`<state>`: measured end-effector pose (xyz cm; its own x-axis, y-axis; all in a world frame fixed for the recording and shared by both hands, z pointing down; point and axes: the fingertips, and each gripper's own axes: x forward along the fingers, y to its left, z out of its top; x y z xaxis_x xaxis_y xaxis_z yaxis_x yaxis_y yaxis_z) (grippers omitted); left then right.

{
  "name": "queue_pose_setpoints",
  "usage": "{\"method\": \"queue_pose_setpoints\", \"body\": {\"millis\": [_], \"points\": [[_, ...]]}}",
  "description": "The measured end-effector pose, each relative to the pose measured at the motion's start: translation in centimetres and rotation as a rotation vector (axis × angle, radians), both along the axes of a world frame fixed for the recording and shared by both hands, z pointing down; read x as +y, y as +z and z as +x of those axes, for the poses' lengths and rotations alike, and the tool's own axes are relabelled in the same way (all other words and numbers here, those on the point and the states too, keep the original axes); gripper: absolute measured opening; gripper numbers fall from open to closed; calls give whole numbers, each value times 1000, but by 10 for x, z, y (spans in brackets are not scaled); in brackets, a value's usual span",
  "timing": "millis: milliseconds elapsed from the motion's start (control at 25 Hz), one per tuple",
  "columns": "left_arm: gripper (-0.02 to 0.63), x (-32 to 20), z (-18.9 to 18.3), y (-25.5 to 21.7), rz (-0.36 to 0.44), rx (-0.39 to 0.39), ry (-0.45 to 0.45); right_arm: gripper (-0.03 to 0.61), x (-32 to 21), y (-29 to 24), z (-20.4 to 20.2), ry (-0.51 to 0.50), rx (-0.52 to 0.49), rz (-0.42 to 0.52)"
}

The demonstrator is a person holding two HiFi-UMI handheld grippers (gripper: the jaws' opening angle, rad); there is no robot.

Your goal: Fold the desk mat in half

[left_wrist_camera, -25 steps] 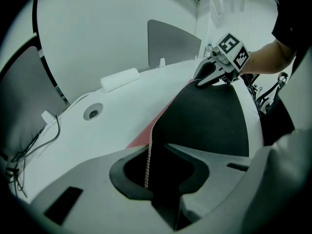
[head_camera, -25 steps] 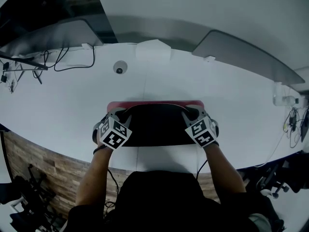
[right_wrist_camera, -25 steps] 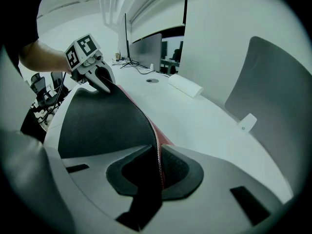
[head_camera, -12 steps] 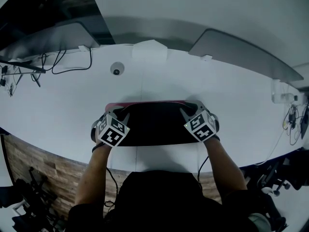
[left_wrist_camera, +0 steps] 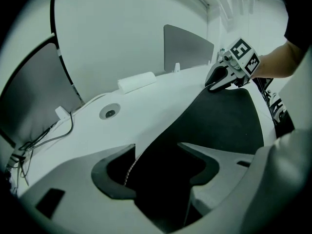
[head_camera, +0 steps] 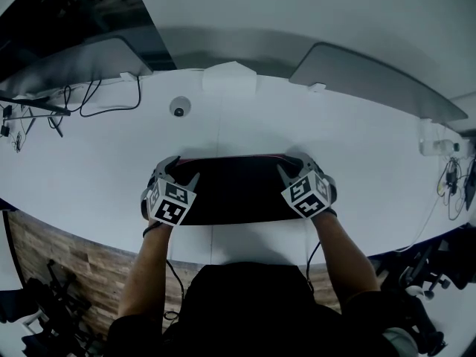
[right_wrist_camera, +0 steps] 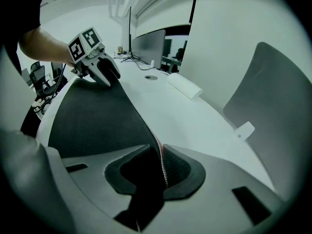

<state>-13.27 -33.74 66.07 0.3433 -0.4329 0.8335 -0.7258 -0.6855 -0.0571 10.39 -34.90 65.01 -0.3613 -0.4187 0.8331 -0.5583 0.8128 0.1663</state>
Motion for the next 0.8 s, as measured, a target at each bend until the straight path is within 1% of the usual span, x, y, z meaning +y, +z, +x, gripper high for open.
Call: {"method": "queue_pose_setpoints", "body": {"millis": [120, 280, 400, 440, 600, 720, 800], "points": [[269, -3, -4, -1, 19, -1, -27, 73, 0, 0, 0, 4, 0, 11], [324, -6, -12, -2, 48, -11, -67, 77, -1, 1, -1, 7, 3, -7], [388, -10, -18, -3, 76, -18, -95, 83, -1, 1, -1, 8, 2, -10], [397, -11, -19, -3, 83, -18, -98, 86, -1, 1, -1, 8, 2, -8], [397, -10, -20, -4, 96, -12, -100, 117, -4, -4, -1, 2, -13, 31], [397, -11, -20, -8, 121, -16, -102, 118, -11, -14, 3, 37, -52, 90], [397, -10, -20, -15, 137, 5, -117, 120, -16, -25, 8, 62, -62, 134]]}}
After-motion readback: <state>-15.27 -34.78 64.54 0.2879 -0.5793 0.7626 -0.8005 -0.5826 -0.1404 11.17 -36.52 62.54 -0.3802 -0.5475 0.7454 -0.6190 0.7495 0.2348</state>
